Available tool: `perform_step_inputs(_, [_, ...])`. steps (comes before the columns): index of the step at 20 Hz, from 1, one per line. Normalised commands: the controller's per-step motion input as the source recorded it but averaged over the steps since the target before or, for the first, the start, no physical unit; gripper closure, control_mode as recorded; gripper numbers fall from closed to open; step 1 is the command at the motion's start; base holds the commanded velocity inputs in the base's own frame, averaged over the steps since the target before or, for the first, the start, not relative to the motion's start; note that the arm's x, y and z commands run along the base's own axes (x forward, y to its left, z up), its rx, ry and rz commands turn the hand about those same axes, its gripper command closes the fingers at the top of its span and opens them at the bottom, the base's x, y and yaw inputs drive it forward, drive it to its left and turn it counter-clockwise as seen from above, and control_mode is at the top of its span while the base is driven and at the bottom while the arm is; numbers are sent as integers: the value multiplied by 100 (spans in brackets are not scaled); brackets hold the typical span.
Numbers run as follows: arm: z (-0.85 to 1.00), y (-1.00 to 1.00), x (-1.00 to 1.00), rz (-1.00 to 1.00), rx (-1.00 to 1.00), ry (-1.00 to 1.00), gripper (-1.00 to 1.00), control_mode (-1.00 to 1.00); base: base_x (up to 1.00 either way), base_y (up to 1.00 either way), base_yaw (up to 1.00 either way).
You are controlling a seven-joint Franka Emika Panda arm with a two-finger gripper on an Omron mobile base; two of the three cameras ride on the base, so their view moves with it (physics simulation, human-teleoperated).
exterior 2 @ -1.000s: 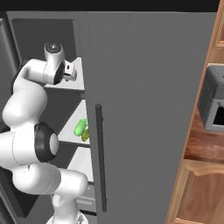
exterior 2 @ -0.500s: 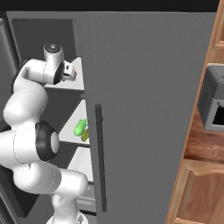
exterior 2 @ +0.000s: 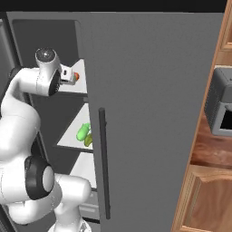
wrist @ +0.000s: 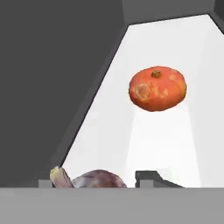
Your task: Take the squash and garlic from the highest rack and move them to the second highest rack where the mango and corn are located, to maximize freezer space. Close the freezer door after rearranging.
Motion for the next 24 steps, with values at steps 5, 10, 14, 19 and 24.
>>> perform_step_inputs(5, [-14,-68,-100,0,0,-3,100,-100,0,0,0])
perform_step_inputs(10, [-74,-17,-68,0,0,5,100,-100,0,0,0])
perform_step_inputs(14, [-85,8,28,0,0,9,100,-100,0,0,0])
perform_step_inputs(19, [-72,22,95,0,0,14,100,-100,0,0,0])
perform_step_inputs(24, [-58,25,100,0,0,16,100,-100,0,0,0])
